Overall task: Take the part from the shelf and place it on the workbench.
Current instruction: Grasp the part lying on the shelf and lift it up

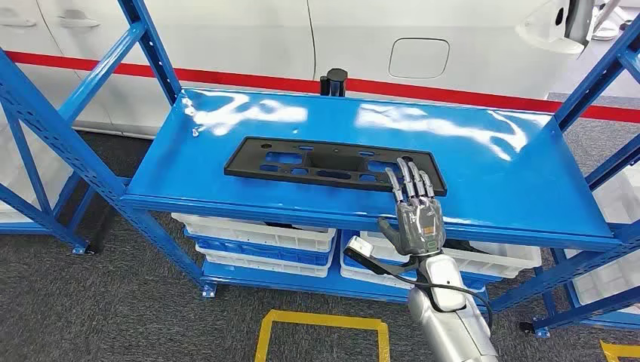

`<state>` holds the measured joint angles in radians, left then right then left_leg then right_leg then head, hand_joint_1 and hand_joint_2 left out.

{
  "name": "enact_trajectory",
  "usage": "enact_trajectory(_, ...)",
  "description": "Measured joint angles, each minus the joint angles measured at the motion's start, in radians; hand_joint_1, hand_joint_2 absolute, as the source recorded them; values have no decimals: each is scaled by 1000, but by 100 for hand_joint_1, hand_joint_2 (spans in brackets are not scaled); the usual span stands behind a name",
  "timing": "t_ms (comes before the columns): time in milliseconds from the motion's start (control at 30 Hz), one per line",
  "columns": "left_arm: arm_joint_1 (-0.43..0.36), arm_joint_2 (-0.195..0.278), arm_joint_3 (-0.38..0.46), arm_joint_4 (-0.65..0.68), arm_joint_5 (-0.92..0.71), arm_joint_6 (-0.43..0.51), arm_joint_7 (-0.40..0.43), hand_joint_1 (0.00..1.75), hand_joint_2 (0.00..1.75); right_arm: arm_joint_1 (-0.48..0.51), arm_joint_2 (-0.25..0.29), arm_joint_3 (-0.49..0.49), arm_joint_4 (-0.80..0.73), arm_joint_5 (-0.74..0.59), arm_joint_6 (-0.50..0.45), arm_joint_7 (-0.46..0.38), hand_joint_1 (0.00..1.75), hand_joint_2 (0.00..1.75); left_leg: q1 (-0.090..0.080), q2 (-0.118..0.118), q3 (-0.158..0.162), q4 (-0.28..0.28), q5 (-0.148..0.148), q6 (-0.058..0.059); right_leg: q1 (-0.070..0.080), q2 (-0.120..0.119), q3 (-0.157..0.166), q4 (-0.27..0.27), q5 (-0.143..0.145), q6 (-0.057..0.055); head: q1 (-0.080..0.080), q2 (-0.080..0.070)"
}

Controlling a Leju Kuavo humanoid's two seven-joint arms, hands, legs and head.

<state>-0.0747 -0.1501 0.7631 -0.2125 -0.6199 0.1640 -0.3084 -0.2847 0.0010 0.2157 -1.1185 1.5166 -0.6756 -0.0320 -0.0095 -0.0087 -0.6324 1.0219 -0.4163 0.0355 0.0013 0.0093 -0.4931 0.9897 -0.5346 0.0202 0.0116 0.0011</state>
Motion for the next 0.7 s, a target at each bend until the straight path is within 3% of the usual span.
enact_trajectory(67, 0, 0, 3, 0, -5, 0, 1, 0, 0, -8, -7, 7, 3, 22, -5, 56, 0, 175, 0, 0, 0, 0, 0, 0, 0, 0, 0, 0, 0, 0, 0, 0)
enact_trajectory(167, 0, -1, 10, 0, -15, 0, 5, 0, 0, -42, -41, 60, 9, 50, -11, 234, 0, 175, 0, 0, 0, 0, 0, 0, 0, 0, 0, 0, 0, 0, 0, 0)
enact_trajectory(233, 0, -1, 14, 0, -16, 1, 7, 0, 0, -67, -70, 105, 14, 53, -11, 307, 0, 175, 0, 0, 0, 0, 0, 0, 0, 0, 0, 0, 0, 0, 0, 0)
enact_trajectory(700, 0, -1, 23, 0, -16, 3, 9, 0, 0, -112, -133, 210, 37, 55, -11, 347, 1, 175, 0, -1, 0, 0, 0, 0, 0, -1, 1, 0, 0, 0, 0, 0)
